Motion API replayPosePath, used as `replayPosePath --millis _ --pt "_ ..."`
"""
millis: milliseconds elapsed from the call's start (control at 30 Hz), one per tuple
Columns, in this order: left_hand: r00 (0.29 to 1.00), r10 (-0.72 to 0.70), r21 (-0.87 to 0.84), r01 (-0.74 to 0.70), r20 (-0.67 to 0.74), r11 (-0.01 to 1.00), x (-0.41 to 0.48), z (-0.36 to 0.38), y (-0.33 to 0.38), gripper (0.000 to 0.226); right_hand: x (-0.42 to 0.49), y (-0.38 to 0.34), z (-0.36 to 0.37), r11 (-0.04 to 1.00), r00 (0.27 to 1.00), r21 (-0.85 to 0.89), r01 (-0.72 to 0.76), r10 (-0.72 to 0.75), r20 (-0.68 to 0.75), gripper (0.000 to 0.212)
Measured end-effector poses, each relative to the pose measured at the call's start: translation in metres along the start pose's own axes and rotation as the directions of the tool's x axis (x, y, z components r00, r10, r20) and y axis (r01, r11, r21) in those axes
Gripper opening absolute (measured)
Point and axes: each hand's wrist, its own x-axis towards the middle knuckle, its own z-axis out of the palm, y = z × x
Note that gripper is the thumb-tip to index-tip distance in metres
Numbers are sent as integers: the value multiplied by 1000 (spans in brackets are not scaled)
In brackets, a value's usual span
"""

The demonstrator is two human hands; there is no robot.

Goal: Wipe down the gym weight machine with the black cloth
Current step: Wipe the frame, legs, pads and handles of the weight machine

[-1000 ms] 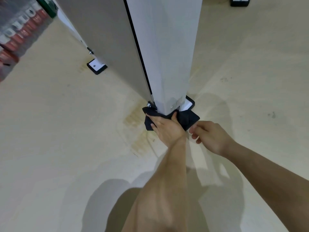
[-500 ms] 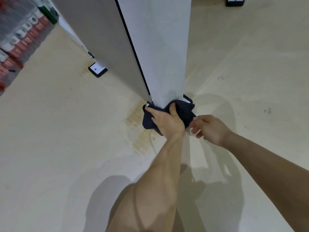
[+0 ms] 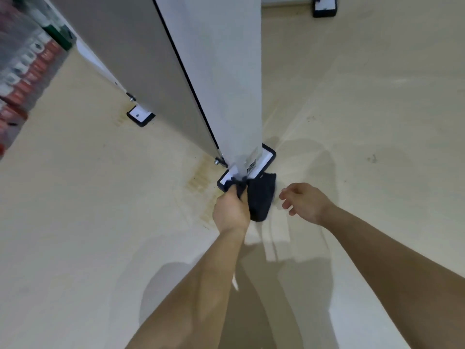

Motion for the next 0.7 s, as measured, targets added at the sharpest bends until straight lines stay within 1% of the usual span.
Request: replayPosePath --millis 67,100,167,233,267,333,400,467,500,567,600,633,700 --pt "992 99 -40 -96 79 995 -22 -39 9 28 -33 -17 -3 999 1000 -26 20 -21 -17 22" --pt "984 143 -57 -137 109 989 -34 -58 18 28 -52 -25 -4 997 998 -51 51 -52 -25 26" --pt "976 144 -123 -124 166 985 -59 -101 44 30 -96 -45 -10 987 991 -98 127 -131 -39 46" --pt "968 113 -224 -62 222 973 -87 -148 71 33 -144 -67 -17 985 986 -59 161 -163 -35 59" --pt "963 108 -271 -39 245 962 -101 -170 84 30 -166 -77 -21 984 984 -30 174 -175 -33 62" --pt "944 123 -328 -17 305 944 -134 -227 114 20 -224 -102 -40 981 980 11 195 -194 -49 57" --pt "923 166 -363 -32 346 931 -174 -289 147 15 -286 -131 -63 968 965 4 250 -248 -85 36" --pt "905 207 -349 -71 371 935 -210 -350 179 19 -349 -166 -91 960 953 10 281 -278 -124 14" --pt "898 219 -339 -85 381 937 -228 -380 195 24 -380 -185 -106 963 955 13 270 -266 -134 12" --pt "874 248 -340 -103 417 935 -260 -436 229 33 -440 -221 -138 974 964 7 225 -221 -147 18" --pt "855 277 -343 -126 438 931 -276 -463 244 34 -468 -237 -152 978 969 19 206 -201 -143 20" --pt "831 317 -355 -157 456 922 -291 -487 259 31 -496 -252 -166 981 973 30 192 -186 -134 21" --pt "792 365 -360 -198 489 912 -320 -530 289 17 -546 -281 -194 984 977 11 180 -177 -117 20"
